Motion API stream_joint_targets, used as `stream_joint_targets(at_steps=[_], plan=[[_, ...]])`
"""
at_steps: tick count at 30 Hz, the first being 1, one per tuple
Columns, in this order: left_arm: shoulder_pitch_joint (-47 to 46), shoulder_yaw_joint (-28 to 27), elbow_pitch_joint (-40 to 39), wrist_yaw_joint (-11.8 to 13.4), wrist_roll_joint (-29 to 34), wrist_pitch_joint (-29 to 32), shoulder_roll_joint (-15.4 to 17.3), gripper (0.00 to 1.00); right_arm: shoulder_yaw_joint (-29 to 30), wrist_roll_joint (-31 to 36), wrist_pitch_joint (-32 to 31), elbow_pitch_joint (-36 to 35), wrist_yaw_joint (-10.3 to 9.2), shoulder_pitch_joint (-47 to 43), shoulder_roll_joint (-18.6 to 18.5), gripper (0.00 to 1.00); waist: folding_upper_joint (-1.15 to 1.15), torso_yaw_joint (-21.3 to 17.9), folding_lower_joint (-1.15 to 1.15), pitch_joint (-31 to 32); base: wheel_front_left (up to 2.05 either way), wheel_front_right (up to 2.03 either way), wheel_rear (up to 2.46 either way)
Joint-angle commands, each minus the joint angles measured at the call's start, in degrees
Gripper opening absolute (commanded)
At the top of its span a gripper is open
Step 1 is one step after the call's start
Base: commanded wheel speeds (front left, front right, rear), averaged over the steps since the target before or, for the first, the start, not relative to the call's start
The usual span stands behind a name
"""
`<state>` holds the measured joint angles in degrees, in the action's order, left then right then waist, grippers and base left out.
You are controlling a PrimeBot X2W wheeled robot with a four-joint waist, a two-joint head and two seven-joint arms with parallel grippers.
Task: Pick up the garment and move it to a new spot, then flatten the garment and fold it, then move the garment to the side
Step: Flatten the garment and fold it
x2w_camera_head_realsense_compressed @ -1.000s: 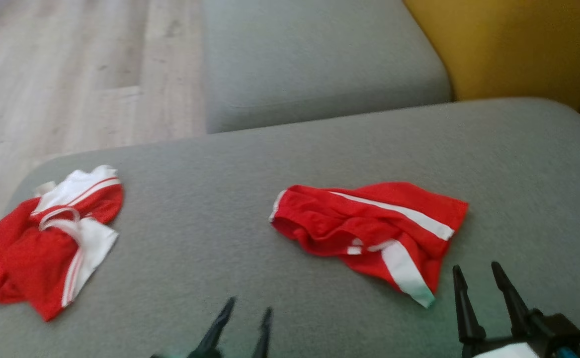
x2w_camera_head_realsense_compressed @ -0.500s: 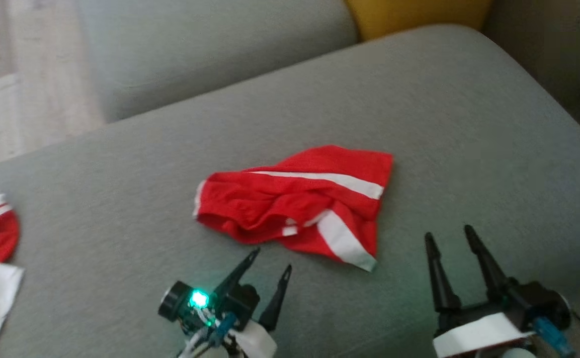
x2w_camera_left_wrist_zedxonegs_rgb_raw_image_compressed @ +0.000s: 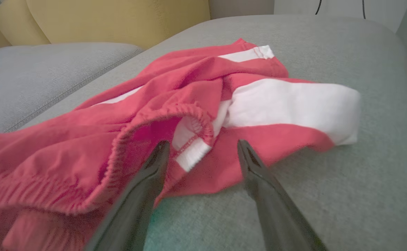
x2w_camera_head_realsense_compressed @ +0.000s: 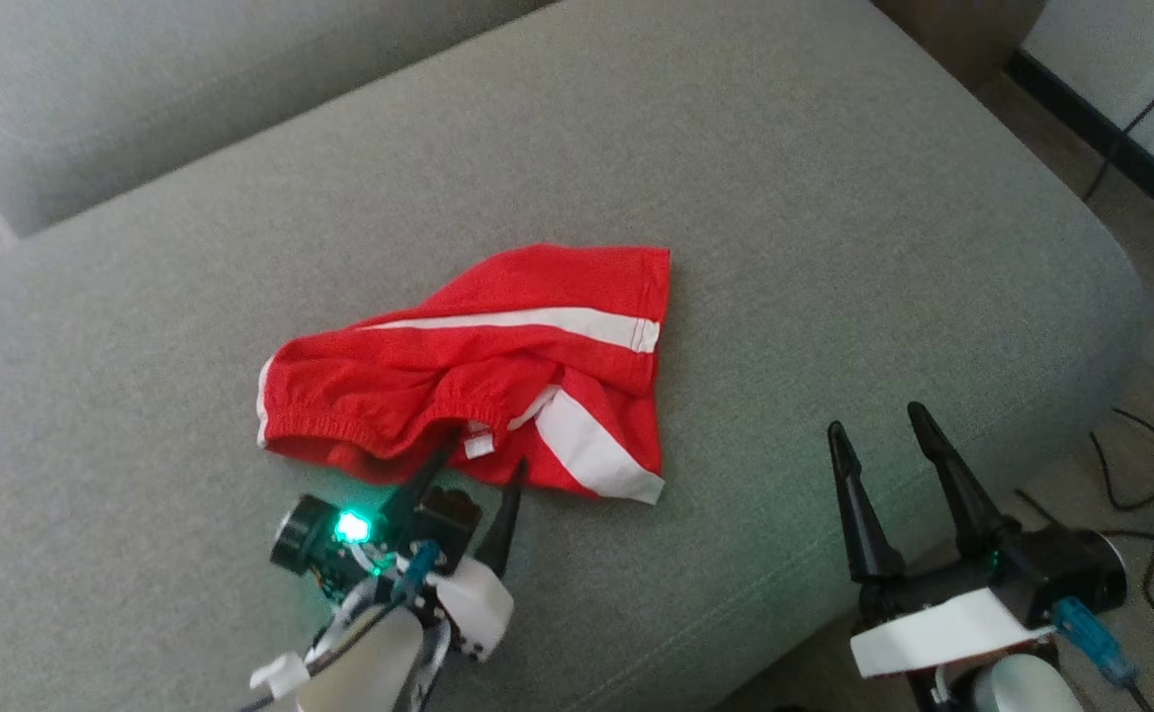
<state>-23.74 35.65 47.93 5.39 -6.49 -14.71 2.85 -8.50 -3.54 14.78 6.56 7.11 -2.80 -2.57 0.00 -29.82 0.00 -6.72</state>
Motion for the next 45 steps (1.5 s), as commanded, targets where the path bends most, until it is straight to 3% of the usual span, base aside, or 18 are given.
stream_joint_targets(at_steps=[1,3,5,6,13,18,25,32,37,39,41,45], plan=[[-3.38,-2.16,-0.65,0.49,0.41,-0.29,0.80,1.00,-1.21,-0.41,0.22,-2.28,0.37,3.04,-0.31,1.00,0.00,-0.17,0.00,-1.49,0.00,0.00,0.00],[-4.61,-2.49,0.26,0.50,0.54,-0.29,1.04,0.98,-1.27,-0.74,0.22,-2.45,0.37,3.25,-0.31,1.00,0.00,0.08,0.00,-2.44,0.00,0.00,0.00],[-5.88,-2.74,0.18,0.32,0.73,-0.29,1.25,0.42,-1.28,-1.20,0.22,-2.68,0.37,3.58,-0.31,1.00,0.00,0.40,0.00,-3.38,0.00,0.00,0.00],[-6.47,-2.65,-0.51,0.03,0.98,-0.29,1.34,0.00,-1.27,-1.42,0.22,-2.76,0.37,3.75,-0.31,1.00,0.00,0.62,0.00,-3.75,0.00,0.00,0.00],[-8.35,-1.89,-16.50,-9.19,-2.40,-0.29,0.45,0.00,0.93,-2.29,0.22,-2.62,0.37,3.75,-0.31,1.00,0.00,4.68,0.00,-3.42,0.00,0.00,0.00],[-11.29,-1.98,-23.12,-11.96,-8.79,-0.29,0.10,0.00,0.99,-2.13,0.22,-2.08,0.37,2.94,-0.31,1.00,0.00,7.30,0.00,0.28,0.00,0.00,0.00],[-19.33,-1.43,-26.33,-12.67,-19.27,0.68,0.04,0.00,1.81,-0.90,0.22,-2.12,0.37,1.08,-0.31,1.00,0.00,12.18,0.00,6.18,0.00,0.00,0.00],[-18.00,-1.56,-21.03,-11.86,-19.12,4.87,4.75,0.00,2.75,-1.34,0.22,-0.91,0.37,-0.31,-0.31,1.00,0.00,18.72,0.00,6.17,0.00,0.00,0.00],[-16.13,-1.11,-14.91,-11.92,-18.68,3.92,7.18,0.00,-2.75,-3.20,0.22,4.42,0.37,0.36,-0.31,1.00,0.00,22.67,0.00,3.81,0.00,0.00,0.00],[-16.98,-0.71,-12.39,-12.07,-18.35,2.79,7.36,0.00,-8.87,-4.91,0.22,9.08,0.37,1.84,-0.44,1.00,0.00,24.30,0.00,2.32,0.00,0.00,0.00],[-18.53,-0.31,-10.54,-12.26,-18.33,1.86,6.78,0.00,-14.33,-4.63,0.22,13.23,0.37,3.95,-2.15,1.00,0.00,25.47,0.00,1.11,0.00,0.00,0.00],[-20.48,0.16,-8.55,-12.45,-18.36,0.84,5.76,0.00,-17.55,-4.09,0.22,17.93,0.37,6.41,-3.18,1.00,0.00,26.51,0.00,0.04,0.00,0.00,0.00]])
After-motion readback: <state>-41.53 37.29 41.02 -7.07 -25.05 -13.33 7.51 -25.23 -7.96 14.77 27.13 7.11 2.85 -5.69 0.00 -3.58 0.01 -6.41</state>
